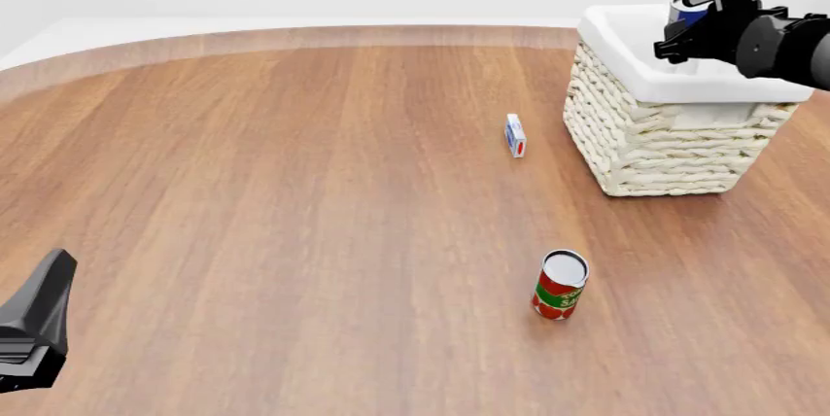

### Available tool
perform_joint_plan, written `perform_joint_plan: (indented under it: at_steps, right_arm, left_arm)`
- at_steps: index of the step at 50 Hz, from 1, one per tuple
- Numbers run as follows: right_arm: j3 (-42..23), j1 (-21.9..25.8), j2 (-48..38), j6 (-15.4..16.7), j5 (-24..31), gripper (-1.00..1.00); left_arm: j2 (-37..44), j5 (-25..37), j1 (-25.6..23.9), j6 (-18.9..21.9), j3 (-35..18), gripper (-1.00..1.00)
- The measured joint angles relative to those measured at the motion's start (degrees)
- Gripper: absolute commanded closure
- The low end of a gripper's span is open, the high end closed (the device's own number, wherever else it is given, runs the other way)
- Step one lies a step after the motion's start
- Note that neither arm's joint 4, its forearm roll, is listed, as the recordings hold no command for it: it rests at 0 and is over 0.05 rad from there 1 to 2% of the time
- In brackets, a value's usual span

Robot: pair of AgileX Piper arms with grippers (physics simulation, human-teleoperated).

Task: Pick up the alphabet soup and the cream cheese box, and put them in the basket.

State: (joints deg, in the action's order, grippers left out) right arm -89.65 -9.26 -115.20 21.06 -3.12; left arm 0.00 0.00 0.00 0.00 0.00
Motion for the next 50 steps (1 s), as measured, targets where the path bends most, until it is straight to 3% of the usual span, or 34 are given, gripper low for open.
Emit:
perform_joint_plan:
  at_steps: [24,25,50]
  right_arm:
    - [-1.02,-0.86,-2.46,1.33,1.39,1.00]
    - [-1.04,-0.92,-2.47,1.30,1.40,-1.00]
    - [-0.94,-2.19,-0.76,-1.52,1.07,-1.00]
  left_arm:
    - [0.00,0.00,0.00,0.00,0.00,-1.00]
    - [0.00,0.00,0.00,0.00,0.00,-1.00]
    - [0.00,0.00,0.00,0.00,0.00,-1.00]
